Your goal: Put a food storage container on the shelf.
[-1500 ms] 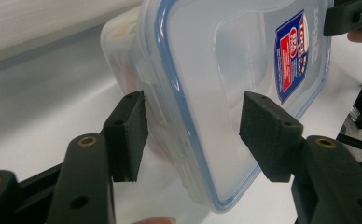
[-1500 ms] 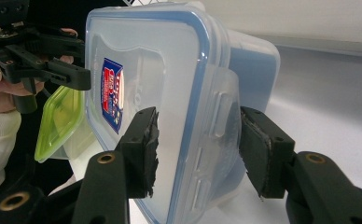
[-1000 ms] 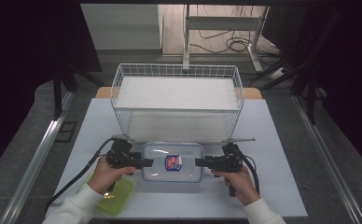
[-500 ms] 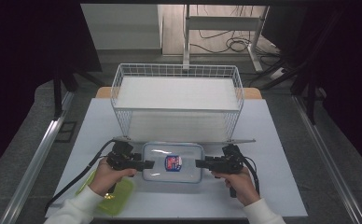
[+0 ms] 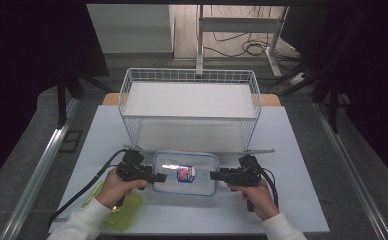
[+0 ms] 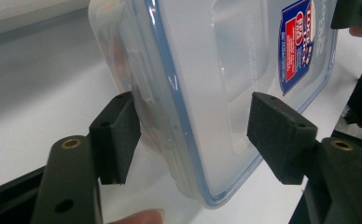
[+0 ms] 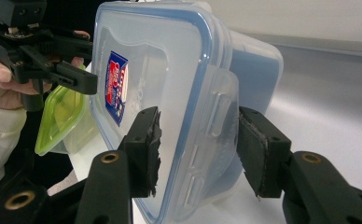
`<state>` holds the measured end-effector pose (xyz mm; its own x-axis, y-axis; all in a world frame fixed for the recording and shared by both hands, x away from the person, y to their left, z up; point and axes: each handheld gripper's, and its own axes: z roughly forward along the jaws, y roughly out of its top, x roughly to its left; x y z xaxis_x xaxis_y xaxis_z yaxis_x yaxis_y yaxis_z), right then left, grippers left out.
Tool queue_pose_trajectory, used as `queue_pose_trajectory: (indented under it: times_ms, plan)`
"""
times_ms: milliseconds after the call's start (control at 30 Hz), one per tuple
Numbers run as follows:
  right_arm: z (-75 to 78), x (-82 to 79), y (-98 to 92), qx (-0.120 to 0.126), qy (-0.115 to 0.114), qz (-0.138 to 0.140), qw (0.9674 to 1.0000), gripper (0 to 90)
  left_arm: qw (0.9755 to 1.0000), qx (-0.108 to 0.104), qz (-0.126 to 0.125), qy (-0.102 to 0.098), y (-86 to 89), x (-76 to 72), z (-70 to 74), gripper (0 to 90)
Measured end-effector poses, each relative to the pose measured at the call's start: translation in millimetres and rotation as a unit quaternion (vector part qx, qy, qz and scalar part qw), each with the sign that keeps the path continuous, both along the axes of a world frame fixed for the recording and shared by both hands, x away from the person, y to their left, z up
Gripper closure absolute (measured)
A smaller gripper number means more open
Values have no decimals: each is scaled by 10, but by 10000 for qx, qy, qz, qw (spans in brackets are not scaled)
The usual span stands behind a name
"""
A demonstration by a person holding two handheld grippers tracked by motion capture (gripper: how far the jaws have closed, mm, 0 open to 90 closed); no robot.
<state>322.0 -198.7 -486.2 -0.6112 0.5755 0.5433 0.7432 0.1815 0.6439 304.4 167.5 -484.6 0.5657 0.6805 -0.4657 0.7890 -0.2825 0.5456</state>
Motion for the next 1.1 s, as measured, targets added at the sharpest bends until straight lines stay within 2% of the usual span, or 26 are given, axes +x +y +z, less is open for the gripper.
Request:
queue_pose_trajectory:
  times_ms: [100, 200, 233, 300, 533, 767, 967, 1000, 1100]
  plan:
    - [6, -8, 3, -26, -21, 3, 10000, 518, 10000, -43, -13, 37, 19, 8, 4, 379]
    - [11, -22, 8, -24, 6, -50, 10000, 521, 9997, -237, 48, 69, 68, -5, -15, 416]
    - [11, -22, 8, -24, 6, -50, 10000, 521, 9997, -237, 48, 69, 68, -5, -15, 422]
    - [20, -35, 22, -17, -9, -103, 9999, 522, 9999, -124, 12, -74, 61, -47, 6, 427]
    - [34, -64, 38, -16, -30, -194, 9998, 523, 9998, -101, 42, -179, 60, -79, 20, 434]
    - [42, -67, 50, 7, -69, -174, 9998, 524, 9995, -54, 62, -299, 72, -114, 62, 436]
    - [161, -86, 65, 37, -259, -161, 9995, 523, 9988, -64, 67, -484, 89, -147, 194, 439]
    - [220, -90, 67, 45, -361, -143, 9992, 523, 9984, -92, 97, -545, 96, -157, 246, 440]
    - [304, -93, 76, 33, -476, -120, 9988, 522, 9979, -119, 95, -637, 111, -166, 319, 445]
